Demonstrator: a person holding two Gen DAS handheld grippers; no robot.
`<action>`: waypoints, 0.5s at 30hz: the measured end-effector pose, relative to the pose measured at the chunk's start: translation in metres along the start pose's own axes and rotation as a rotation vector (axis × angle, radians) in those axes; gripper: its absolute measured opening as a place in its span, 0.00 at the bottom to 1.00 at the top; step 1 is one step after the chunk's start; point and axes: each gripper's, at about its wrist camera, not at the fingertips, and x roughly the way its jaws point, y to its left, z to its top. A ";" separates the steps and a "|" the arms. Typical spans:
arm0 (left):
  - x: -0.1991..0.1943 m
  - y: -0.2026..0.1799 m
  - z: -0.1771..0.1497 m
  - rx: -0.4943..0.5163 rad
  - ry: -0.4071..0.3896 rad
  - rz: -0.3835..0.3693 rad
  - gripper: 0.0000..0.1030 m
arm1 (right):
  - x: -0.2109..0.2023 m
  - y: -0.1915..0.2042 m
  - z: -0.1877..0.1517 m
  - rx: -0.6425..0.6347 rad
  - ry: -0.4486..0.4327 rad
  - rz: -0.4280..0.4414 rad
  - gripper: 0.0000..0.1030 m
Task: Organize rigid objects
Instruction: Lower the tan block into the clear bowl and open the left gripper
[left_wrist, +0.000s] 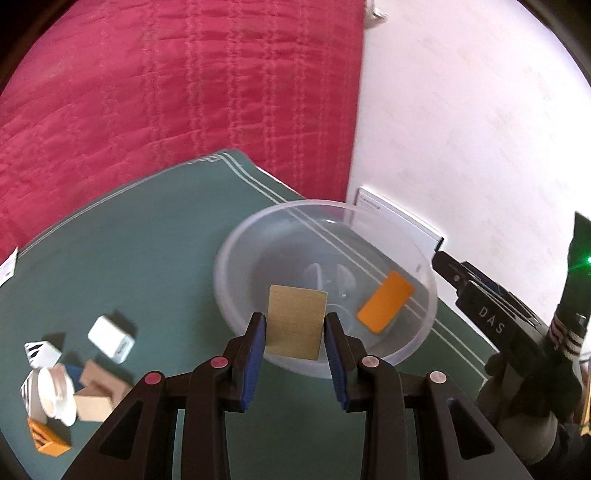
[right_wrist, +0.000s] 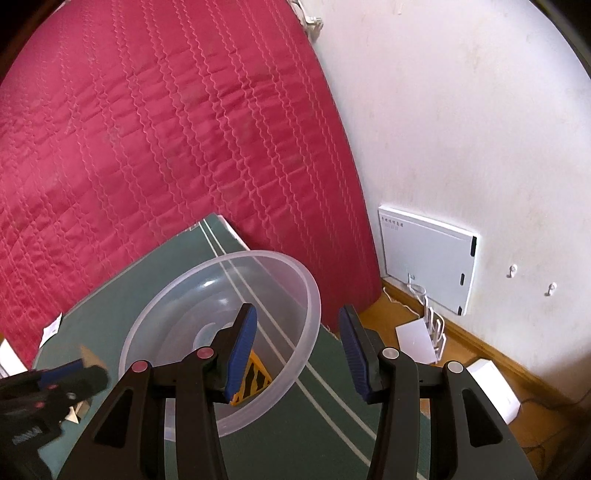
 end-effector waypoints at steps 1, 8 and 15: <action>0.004 -0.004 0.001 0.012 0.004 -0.003 0.33 | 0.000 0.000 0.000 -0.002 -0.003 0.001 0.47; 0.019 -0.018 0.005 0.033 -0.007 -0.022 0.55 | -0.002 0.002 -0.001 -0.004 -0.008 0.002 0.47; 0.020 0.001 -0.005 -0.026 0.002 0.028 0.64 | -0.002 0.002 -0.001 -0.005 -0.008 0.002 0.47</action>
